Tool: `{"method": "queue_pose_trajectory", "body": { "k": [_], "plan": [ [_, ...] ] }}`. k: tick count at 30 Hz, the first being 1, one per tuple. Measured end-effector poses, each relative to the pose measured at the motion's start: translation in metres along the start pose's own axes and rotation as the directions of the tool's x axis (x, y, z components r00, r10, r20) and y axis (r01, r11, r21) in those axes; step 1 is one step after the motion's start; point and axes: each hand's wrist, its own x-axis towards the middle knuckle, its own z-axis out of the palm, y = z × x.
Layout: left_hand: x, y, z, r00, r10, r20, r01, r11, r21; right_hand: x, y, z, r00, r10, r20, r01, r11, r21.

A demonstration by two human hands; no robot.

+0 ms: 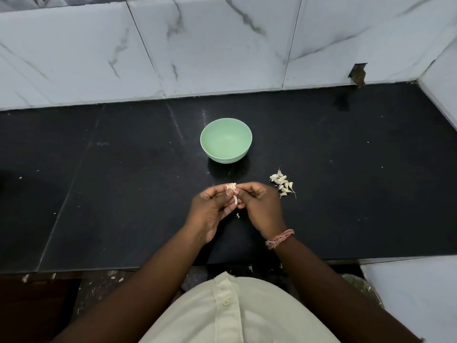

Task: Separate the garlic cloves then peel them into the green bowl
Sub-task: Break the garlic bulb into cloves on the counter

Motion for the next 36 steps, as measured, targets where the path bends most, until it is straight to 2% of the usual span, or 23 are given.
{"method": "queue_pose_trajectory", "body": {
  "k": [9, 19, 21, 25, 30, 34, 36],
  "plan": [
    [-0.002, -0.001, 0.003, 0.997, 0.037, -0.066, -0.032, 0.997, 0.069, -0.005, -0.001, 0.006, 0.998, -0.049, -0.042, 0.047, 0.997, -0.065],
    [-0.001, -0.007, 0.006, 0.982, 0.068, -0.175, -0.053, 0.995, 0.090, -0.003, 0.001, 0.014, 0.996, 0.003, -0.084, -0.011, 0.996, -0.089],
    [0.000, -0.006, 0.007, 0.981, 0.065, -0.180, -0.056, 0.997, 0.055, -0.002, -0.003, 0.013, 0.997, 0.022, -0.068, -0.027, 0.997, -0.069],
    [0.005, -0.002, 0.006, 0.996, -0.023, -0.087, 0.023, 1.000, 0.003, 0.000, 0.001, 0.011, 0.992, 0.104, -0.065, -0.105, 0.994, -0.012],
    [0.008, 0.001, 0.000, 0.993, -0.106, -0.050, 0.103, 0.993, -0.065, -0.002, 0.005, 0.019, 0.970, 0.220, -0.103, -0.201, 0.965, 0.171],
    [0.011, 0.011, -0.010, 0.991, -0.111, -0.072, 0.111, 0.994, -0.010, -0.006, 0.000, 0.024, 0.967, 0.244, -0.067, -0.222, 0.945, 0.239],
    [0.011, 0.016, -0.010, 0.990, -0.138, -0.038, 0.139, 0.990, 0.029, -0.008, -0.001, 0.028, 0.965, 0.250, -0.080, -0.224, 0.943, 0.247]
  ]
}}
